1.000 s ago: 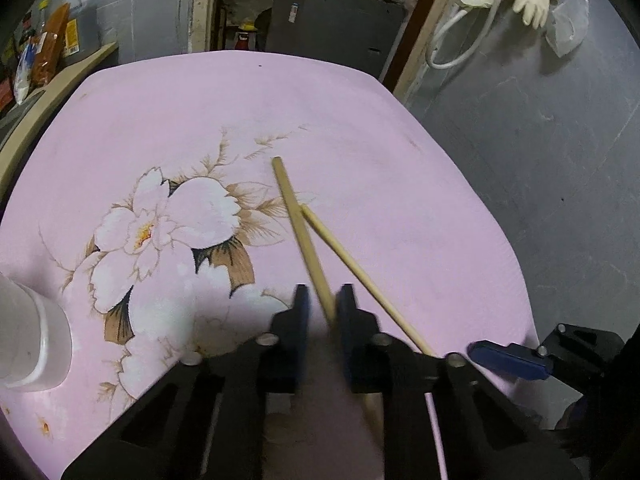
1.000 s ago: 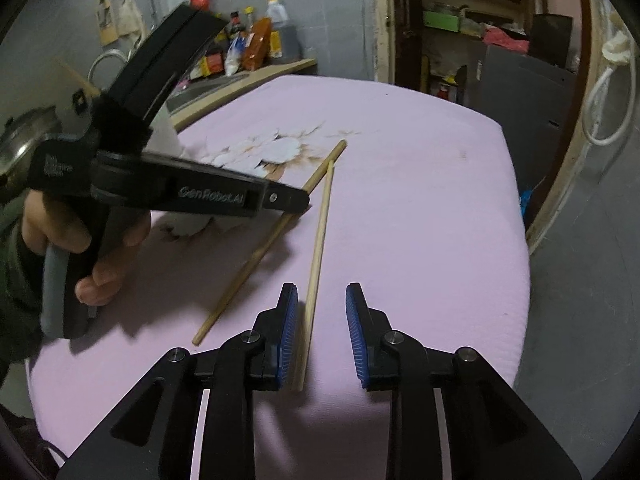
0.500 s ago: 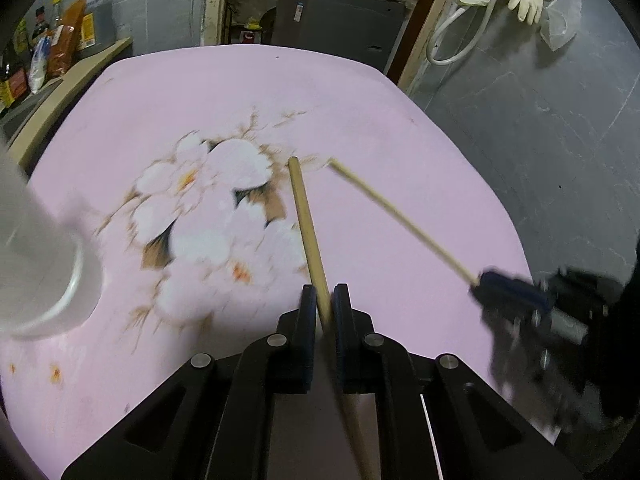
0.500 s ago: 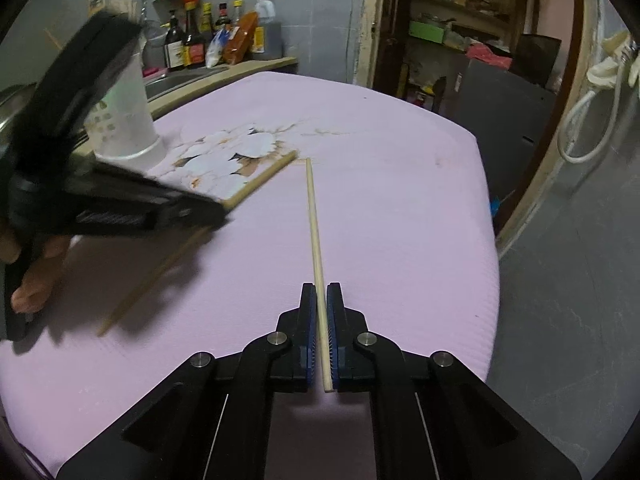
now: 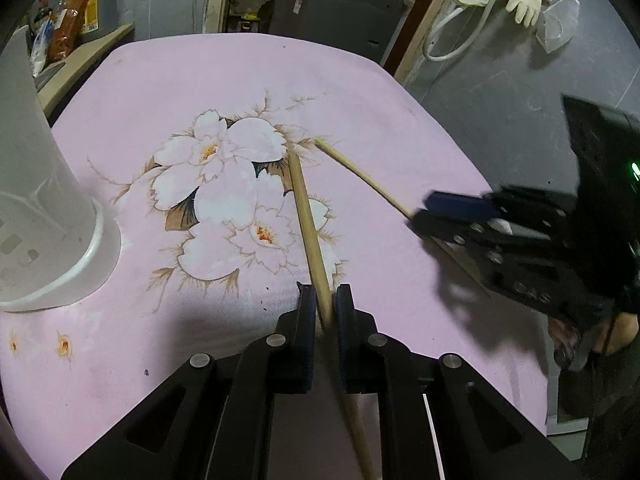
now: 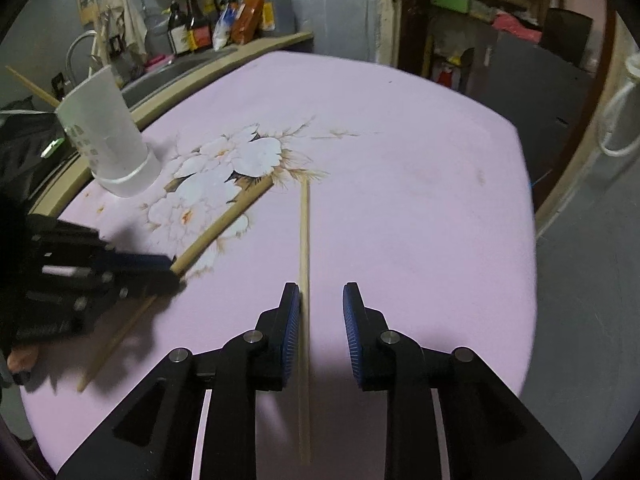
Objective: Organize utensils
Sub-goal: 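Grasp a wooden chopstick with the left tool while the right grasps the other chopstick, then lift both chopsticks upright and carry them toward the white holder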
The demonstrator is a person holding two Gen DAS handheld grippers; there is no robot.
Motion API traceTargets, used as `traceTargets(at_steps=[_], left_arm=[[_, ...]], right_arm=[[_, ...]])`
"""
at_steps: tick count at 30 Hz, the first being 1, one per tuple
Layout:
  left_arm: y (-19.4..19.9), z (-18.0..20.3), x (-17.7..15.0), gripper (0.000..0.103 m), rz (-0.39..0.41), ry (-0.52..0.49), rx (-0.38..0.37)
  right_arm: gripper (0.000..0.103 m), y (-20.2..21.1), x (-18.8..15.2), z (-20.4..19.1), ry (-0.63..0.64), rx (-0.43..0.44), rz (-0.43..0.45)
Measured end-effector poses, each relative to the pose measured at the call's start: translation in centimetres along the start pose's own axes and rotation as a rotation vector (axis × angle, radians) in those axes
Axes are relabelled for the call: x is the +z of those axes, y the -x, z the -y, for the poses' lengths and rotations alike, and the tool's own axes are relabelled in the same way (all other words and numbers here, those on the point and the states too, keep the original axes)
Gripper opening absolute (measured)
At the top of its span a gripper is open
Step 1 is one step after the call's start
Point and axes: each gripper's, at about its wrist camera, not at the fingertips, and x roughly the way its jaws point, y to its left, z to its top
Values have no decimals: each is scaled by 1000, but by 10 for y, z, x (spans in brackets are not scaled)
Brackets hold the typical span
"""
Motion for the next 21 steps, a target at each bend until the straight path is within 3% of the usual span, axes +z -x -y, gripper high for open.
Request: traceTargets(at_steps=[4,9,12,13,21], left_arm=[[1,0,1,9,-12,-5,1],[-5,1,9,9,-28,-14,10],[-6,4,11,9,-39,-26,15],[-6,6,11,9,-42,-33,19],[-14,12,19,8,-70,-2,39]], right_arm=[[21,-3,12,-2,15,41,-14],[21,-18,16,-14,87,12,-74],[16,-20,18,-12,76,5,-83],[9,-20,17,-10,74,-5,-82],[3,-11,10,6,-94,82,-62]])
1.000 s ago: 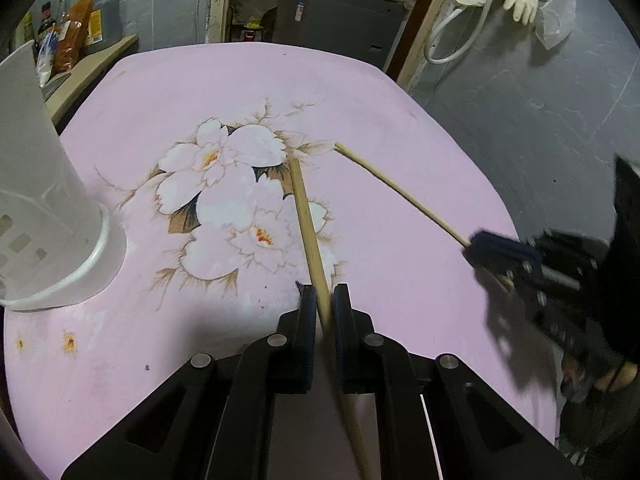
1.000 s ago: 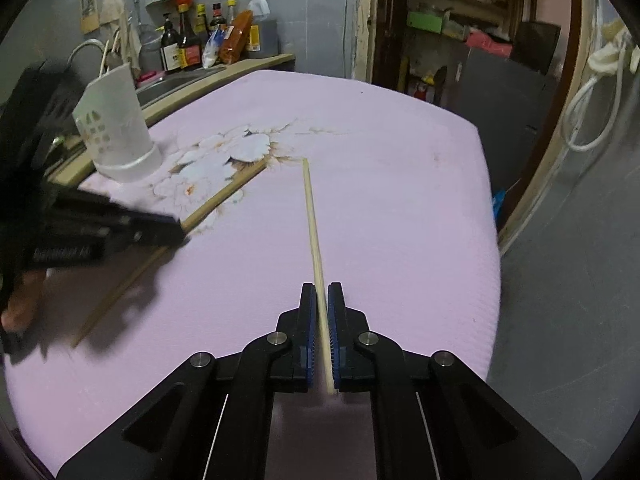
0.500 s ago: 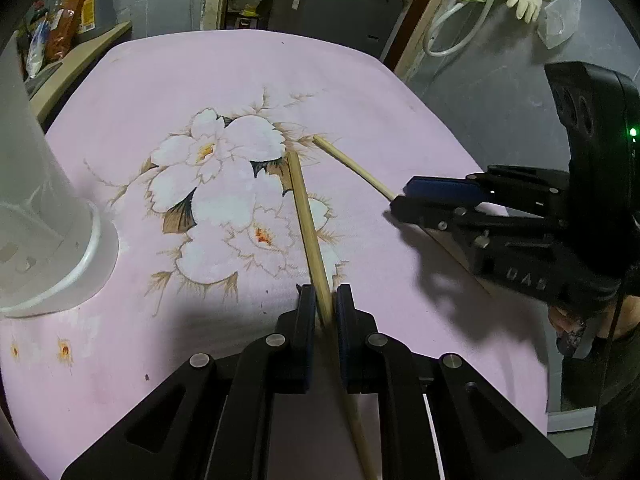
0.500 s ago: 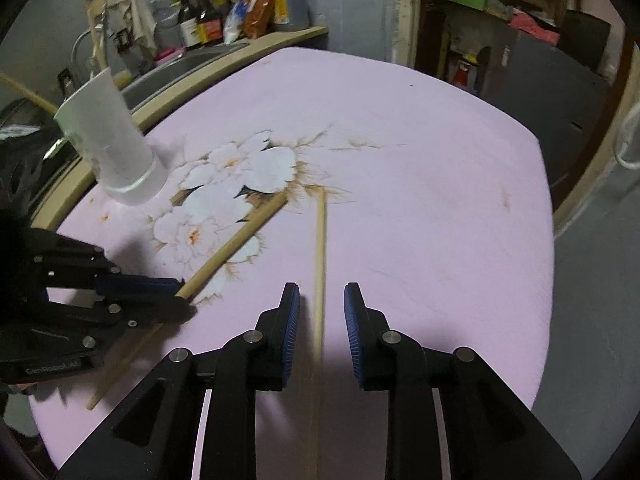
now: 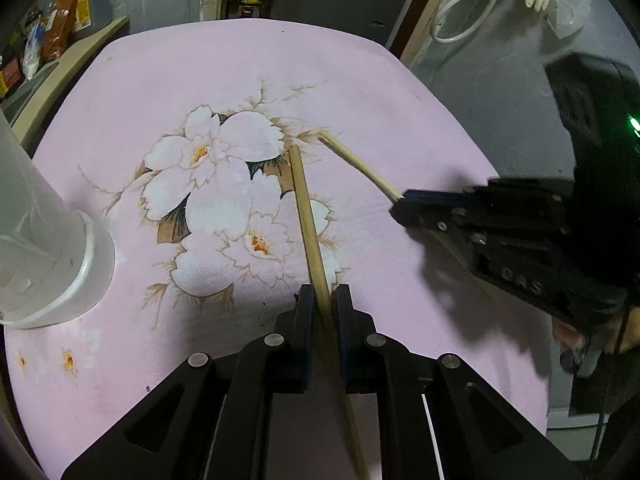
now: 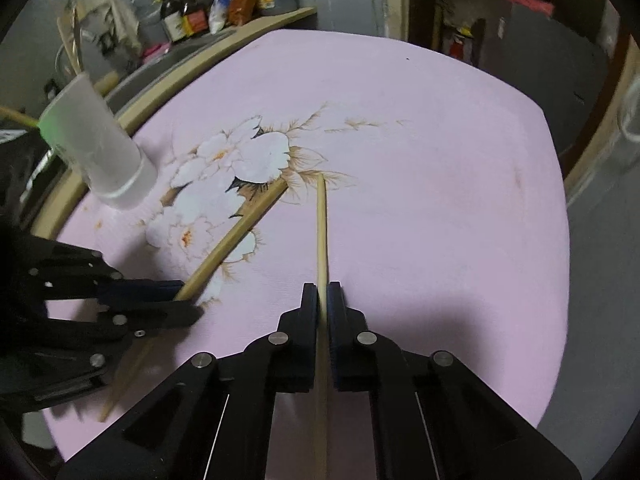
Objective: Organize utensils
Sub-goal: 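Lift both chopsticks upright and carry them toward the white holder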
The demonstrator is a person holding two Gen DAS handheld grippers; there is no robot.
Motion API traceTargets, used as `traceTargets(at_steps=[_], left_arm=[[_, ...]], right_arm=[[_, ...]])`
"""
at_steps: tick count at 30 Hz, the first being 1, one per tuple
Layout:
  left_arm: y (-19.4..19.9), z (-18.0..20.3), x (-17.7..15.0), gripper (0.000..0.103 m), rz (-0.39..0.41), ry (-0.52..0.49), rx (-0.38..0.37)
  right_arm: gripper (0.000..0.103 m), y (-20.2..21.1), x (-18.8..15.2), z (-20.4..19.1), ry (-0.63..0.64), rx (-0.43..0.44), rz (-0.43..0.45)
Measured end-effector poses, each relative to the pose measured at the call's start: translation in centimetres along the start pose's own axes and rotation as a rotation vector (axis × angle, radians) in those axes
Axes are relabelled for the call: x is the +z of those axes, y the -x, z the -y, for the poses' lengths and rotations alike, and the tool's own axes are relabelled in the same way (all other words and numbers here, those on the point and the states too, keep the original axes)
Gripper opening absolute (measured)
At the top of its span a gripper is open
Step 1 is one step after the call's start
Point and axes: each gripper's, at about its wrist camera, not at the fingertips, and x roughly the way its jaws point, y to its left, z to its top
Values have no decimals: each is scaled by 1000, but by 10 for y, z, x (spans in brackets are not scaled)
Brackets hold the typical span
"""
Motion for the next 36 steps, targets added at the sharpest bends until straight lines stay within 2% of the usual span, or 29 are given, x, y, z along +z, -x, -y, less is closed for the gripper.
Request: traceTargets(at_steps=[3,6,10,15,20,23,29,33,36], left_arm=[[3,1,-5,5,40,17,2],[13,2,-15,4,106,8,-4],[30,3,-32,4,202,7,-16],[64,11,-59,4,410,-22,7],[107,21,-79,4,672,-30,39],[131,28,-88,4,830,-52,54],[169,18,-96,4,1011,-32,83],[199,-5,-99,4,1091,-6,88],[220,-30,-91,4,1132,27,84]], right_arm=[[3,14,-10,1,-43,25,70],[3,39,-25,-6,-68,35,205],[3,68,-42,-21,-59,5,380],[3,104,-61,-50,-12,-41,623],[3,126,-69,-78,34,-96,834],[3,136,-70,-93,55,-97,925],[3,153,-60,-117,58,-59,1096],[3,157,-43,-127,37,-2,1161],[3,156,-26,-129,23,67,1194]])
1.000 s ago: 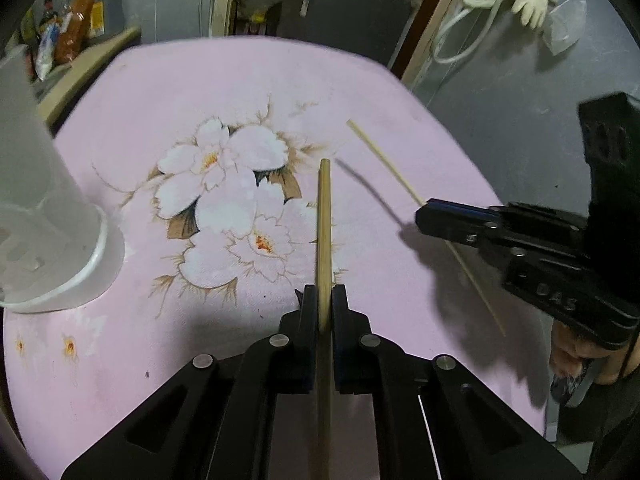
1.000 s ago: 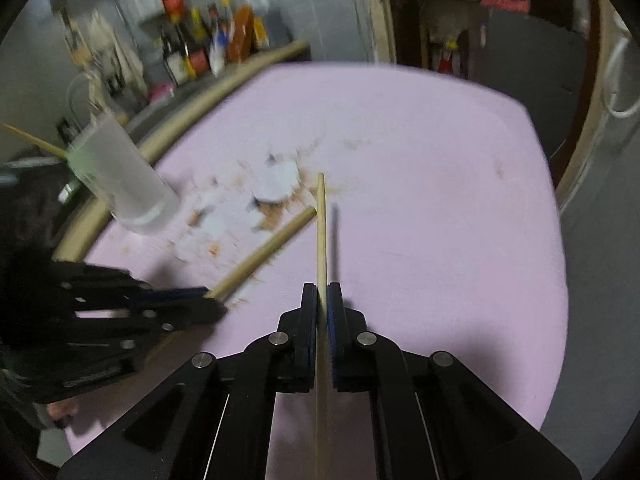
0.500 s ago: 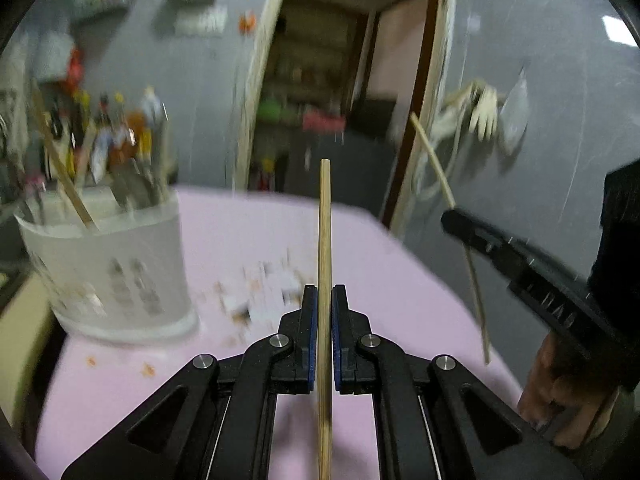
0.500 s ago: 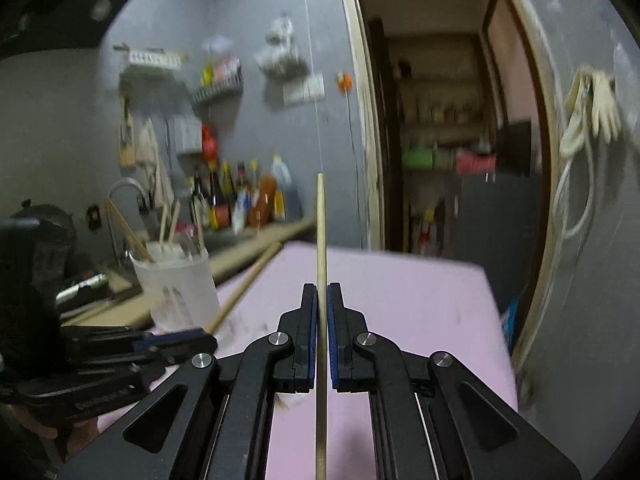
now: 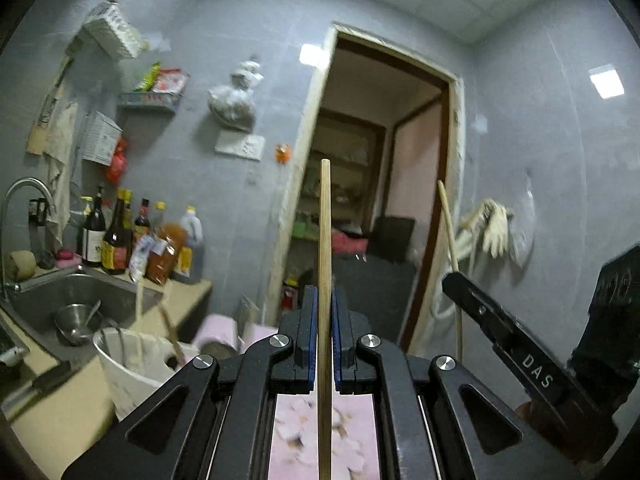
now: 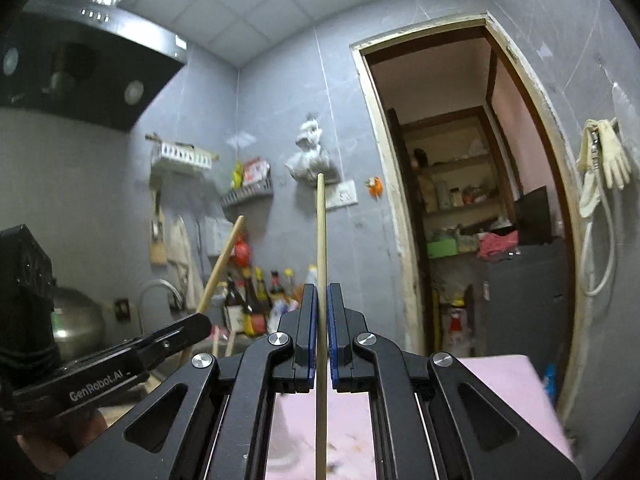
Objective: Organize utensils
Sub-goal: 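Lift both chopsticks upright and carry them toward the white holder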
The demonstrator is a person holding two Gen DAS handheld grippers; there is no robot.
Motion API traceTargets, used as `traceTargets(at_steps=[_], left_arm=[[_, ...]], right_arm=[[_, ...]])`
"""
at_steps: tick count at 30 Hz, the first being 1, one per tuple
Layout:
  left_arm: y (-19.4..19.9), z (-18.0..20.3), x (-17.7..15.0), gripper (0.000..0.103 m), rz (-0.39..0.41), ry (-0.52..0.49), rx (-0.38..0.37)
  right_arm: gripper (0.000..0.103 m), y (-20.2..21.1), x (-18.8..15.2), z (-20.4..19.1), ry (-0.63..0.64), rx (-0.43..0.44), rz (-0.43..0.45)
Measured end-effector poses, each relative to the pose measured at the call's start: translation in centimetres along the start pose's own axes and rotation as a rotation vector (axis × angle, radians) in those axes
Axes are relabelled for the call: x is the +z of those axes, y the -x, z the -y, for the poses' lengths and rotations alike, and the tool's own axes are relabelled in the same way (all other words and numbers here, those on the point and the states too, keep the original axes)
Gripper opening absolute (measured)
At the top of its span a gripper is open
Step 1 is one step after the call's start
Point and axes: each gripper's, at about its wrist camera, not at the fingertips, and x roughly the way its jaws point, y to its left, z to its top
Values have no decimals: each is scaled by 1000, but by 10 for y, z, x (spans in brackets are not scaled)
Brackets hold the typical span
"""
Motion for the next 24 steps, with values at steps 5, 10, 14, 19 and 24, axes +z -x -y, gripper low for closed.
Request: traceTargets(at_steps=[5,10,14,19,24], left_arm=[[-2,-55,37,4,48,71,33],[-5,-102,54,4,103,119,78],[-12,-136,55,4,141,169,116],[-25,-163,50,4,187,214,148],[-40,-176,38,4,229,230,210]], right_arm=[[3,-33,4,-6,-92,74,49],[3,-66,-5,-12,-154,111,93],[3,-84,-18,-18,-177,109,110],[3,-100,-34,-22,-162,90,113],[3,-113,-49,-28,-133,86,105]])
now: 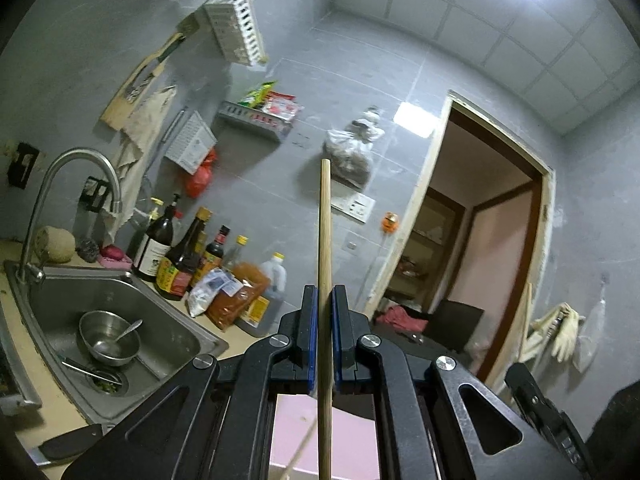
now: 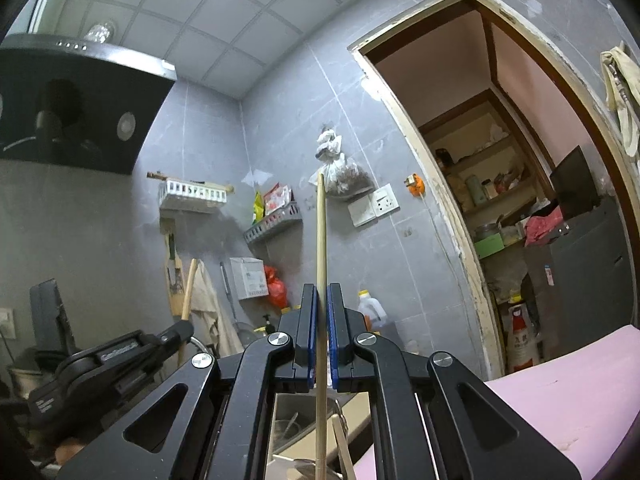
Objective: Organize utensils
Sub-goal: 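Lift both chopsticks upright and carry them toward the white holder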
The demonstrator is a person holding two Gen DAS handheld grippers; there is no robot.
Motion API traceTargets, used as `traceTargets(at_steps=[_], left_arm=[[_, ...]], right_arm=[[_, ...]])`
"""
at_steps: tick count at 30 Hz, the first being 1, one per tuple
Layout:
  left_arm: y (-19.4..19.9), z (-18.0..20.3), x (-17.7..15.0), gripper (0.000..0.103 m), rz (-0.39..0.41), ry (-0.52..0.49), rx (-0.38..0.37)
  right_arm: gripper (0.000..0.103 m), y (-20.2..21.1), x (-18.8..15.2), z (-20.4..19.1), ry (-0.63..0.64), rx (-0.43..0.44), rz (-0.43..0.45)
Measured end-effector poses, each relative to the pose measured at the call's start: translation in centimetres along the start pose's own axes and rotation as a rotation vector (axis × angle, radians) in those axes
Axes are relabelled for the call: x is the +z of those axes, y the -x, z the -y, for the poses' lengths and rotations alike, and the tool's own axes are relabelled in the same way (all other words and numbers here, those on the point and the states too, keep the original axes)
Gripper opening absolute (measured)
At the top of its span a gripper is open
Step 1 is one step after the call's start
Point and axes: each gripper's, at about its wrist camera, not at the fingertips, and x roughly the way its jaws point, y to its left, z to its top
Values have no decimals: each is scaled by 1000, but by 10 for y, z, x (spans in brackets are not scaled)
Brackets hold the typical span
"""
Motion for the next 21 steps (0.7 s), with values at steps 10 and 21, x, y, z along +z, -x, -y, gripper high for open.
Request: traceTargets(at_steps=[10,21], left_arm=[[-8,-14,-23,4,30,-59,89],[-16,-15,-50,4,-9,-100,136]], right_arm=[[3,-10,-30,-4,53,-40,-21],[3,-12,-46,-7,78,-59,-89]])
